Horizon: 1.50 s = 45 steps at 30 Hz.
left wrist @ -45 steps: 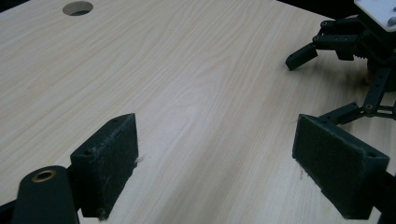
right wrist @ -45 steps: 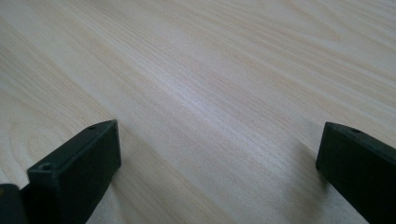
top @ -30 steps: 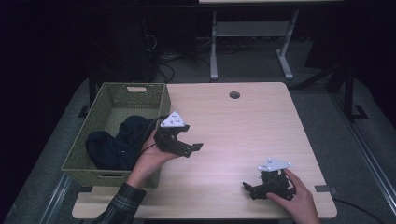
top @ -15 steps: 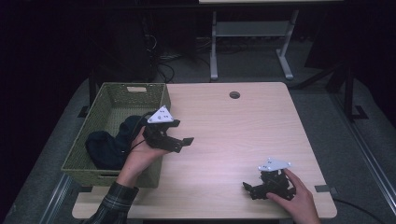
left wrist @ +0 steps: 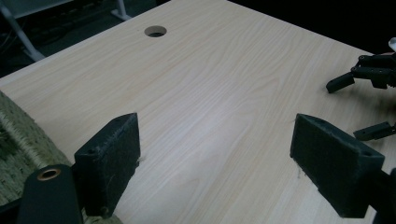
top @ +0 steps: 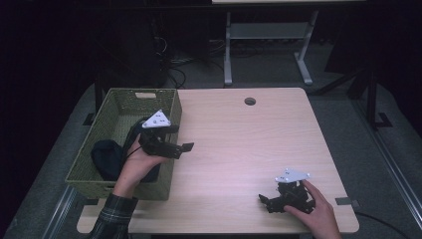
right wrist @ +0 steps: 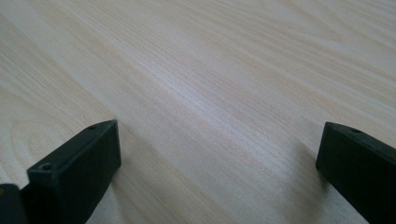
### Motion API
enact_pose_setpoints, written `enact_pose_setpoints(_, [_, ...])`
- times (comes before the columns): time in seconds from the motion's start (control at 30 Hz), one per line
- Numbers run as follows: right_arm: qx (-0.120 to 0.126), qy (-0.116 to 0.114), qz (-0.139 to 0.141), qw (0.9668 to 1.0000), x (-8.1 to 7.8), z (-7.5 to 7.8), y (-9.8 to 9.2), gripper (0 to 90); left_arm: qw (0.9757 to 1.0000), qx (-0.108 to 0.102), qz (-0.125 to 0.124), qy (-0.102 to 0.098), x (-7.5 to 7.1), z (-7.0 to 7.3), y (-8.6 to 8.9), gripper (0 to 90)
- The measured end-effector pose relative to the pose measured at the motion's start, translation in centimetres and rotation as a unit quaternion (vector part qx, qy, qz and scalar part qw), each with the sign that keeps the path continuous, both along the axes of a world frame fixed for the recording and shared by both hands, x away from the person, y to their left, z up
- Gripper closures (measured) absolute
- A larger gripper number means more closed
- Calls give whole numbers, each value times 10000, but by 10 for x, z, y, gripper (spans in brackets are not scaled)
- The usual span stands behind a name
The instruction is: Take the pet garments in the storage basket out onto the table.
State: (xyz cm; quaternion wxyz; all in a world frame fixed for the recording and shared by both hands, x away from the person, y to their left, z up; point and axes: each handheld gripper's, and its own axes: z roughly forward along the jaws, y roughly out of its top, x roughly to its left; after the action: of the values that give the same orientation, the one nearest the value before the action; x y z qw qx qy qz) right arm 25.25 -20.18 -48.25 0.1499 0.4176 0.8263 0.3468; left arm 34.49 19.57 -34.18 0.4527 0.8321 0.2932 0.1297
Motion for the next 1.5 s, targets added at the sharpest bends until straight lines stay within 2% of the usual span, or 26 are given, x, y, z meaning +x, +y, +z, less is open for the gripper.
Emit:
enact_pose_setpoints(0.3, [-1,0,0,10000,0,0,0,0,9998,97,142,48,1,-1,14,156])
enact_pose_setpoints(0.57, [-1,2,1,10000,0,0,0,0,9995,40,303,52,3,0,28,156])
enact_pose_setpoints(0.77, [-1,3,0,10000,0,0,0,0,9990,73,428,61,3,1,41,155])
enact_pose_setpoints(1.27, [-1,4,1,10000,0,0,0,0,9970,154,756,38,5,1,69,156])
enact_pose_setpoints(1.5, [1,4,-1,10000,0,0,0,0,9955,230,912,99,6,-1,79,155])
